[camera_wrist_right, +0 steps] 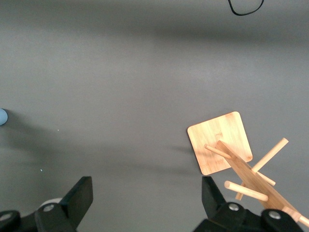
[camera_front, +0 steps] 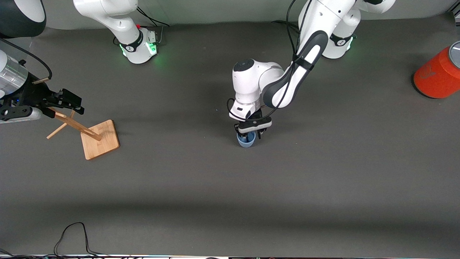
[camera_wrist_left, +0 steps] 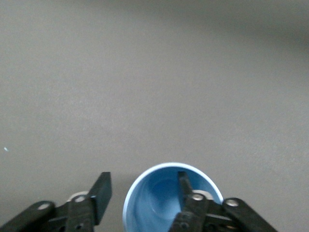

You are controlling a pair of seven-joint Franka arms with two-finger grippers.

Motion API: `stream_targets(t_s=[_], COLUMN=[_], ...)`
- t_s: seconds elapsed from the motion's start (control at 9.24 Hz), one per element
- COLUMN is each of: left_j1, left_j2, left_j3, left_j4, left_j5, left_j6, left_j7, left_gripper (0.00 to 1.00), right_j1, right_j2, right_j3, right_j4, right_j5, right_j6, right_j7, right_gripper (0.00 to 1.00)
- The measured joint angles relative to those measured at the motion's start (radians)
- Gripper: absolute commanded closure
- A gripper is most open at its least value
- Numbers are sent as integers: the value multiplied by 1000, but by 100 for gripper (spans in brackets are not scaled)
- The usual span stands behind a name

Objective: Rotate and upright cup with both arms
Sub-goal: 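Release the upright cup and lift the left gripper away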

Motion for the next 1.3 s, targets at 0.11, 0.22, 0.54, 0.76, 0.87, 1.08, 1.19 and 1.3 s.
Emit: stream_targets(t_s=[0.11,0.22,0.54,0.76,0.87,1.08,1.19,1.3], left_j1=[1,2,42,90,123,235,300,354], left_j2=[-2,-4,-15,-19,-26,-71,-101,-125], left_j3=[1,2,11,11,12,14,14,15], left_j4=[35,98,295,401,430,447,451,458], left_j5=[-60,-155,-371,-425,-464,-570,-610,-646], left_j6=[-38,-104,-331,-480,-523,-571,-619,-661], left_j7=[55,146,464,645,717,915,1003,1046], left_gripper=[0,0,0,0,0,0,0,0], right_j1=[-1,-2,-2,-2,-3,-4,-4,-4], right_j2=[0,1,2,2,2,2,2,2], right_j3=[0,0,2,3,3,4,4,4], right_j4=[0,-1,-1,-2,-2,-2,-2,-2], right_j5=[0,0,0,0,0,0,0,0], right_j6=[0,0,0,0,0,0,0,0], right_j7=[0,0,0,0,0,0,0,0], right_gripper=[0,0,0,0,0,0,0,0])
